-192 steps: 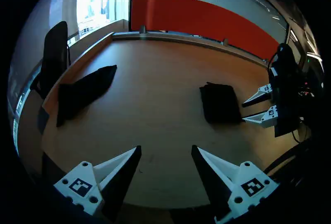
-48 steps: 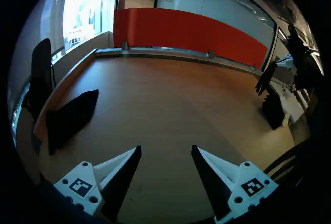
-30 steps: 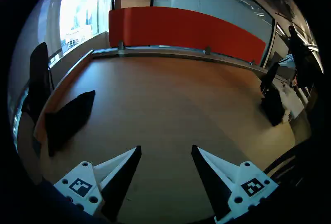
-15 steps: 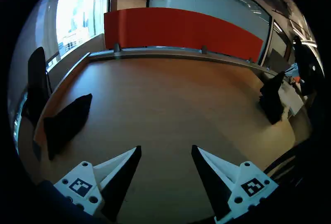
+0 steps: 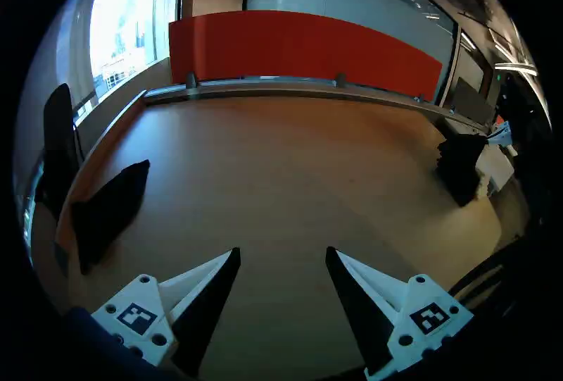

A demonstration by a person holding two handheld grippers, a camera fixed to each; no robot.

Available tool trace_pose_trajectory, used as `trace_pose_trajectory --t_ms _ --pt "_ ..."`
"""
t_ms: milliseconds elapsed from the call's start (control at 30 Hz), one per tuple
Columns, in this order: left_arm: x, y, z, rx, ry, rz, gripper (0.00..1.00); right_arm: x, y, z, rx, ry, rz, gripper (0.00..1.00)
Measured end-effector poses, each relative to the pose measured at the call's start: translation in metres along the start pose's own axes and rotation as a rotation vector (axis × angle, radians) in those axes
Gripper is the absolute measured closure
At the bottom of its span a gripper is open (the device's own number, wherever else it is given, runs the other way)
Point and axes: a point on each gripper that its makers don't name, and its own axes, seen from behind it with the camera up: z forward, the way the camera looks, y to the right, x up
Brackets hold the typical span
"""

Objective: Fold towel

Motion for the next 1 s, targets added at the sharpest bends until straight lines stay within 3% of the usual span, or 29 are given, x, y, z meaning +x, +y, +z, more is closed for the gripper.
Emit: trace_pose_trajectory --t_ms 367,700,1000 --pt "0.000 0.001 -0.003 0.010 0.005 -0.002 0.11 -0.050 0.010 0.012 -0.027 -0.092 0.032 0.96" --pt "-0.004 -0.001 -0.006 0.025 -0.008 0.005 0.11 -0.097 0.006 0.035 -0.043 -0.147 0.165 0.96" --pt "-0.002 -0.002 -0.005 0.032 -0.015 0.013 0.10 -0.122 0.001 0.049 -0.054 -0.187 0.239 0.96"
